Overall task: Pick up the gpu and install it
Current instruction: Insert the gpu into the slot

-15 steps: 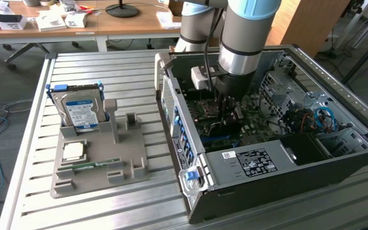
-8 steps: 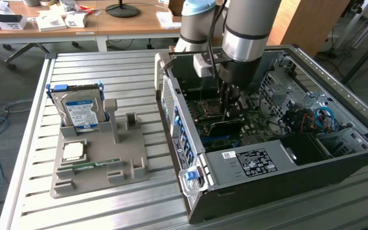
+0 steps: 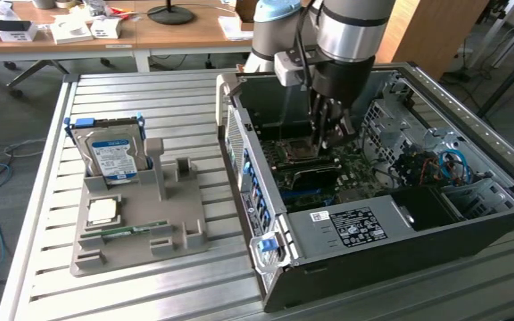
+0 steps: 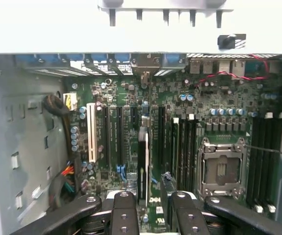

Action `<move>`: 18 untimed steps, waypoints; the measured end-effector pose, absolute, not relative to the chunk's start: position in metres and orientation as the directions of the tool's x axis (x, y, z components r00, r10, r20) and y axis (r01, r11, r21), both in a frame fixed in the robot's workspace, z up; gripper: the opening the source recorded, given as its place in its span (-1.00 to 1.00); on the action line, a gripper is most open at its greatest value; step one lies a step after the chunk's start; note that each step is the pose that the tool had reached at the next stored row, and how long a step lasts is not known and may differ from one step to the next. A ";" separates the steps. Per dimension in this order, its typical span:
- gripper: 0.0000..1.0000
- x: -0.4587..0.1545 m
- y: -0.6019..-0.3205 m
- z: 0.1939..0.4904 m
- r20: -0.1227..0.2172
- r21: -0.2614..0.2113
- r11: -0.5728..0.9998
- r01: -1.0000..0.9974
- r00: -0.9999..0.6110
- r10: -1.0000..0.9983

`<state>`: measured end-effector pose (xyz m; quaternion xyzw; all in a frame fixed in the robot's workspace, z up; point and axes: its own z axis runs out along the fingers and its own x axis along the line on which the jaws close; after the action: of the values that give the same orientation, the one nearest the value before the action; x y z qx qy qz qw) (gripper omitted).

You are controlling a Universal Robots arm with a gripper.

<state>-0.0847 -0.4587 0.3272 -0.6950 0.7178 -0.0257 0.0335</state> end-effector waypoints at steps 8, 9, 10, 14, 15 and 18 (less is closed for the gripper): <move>-0.34 -0.073 -0.459 0.332 -0.012 -0.065 0.033 -0.997 -0.032 -0.999; -0.34 -0.073 -0.459 0.332 -0.012 -0.065 0.033 -0.997 -0.032 -0.999; -0.34 -0.073 -0.459 0.332 -0.012 -0.064 0.033 -0.997 -0.032 -0.999; -0.34 -0.072 -0.459 0.332 -0.011 -0.050 0.033 -0.998 -0.032 -0.999; -0.34 -0.072 -0.459 0.332 -0.011 -0.032 0.033 -0.999 -0.033 -0.999; -0.34 -0.072 -0.459 0.332 -0.009 0.020 0.034 -0.999 -0.034 -0.999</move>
<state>-0.0717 -0.4587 0.3323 -0.6950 0.7189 0.0102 -0.0035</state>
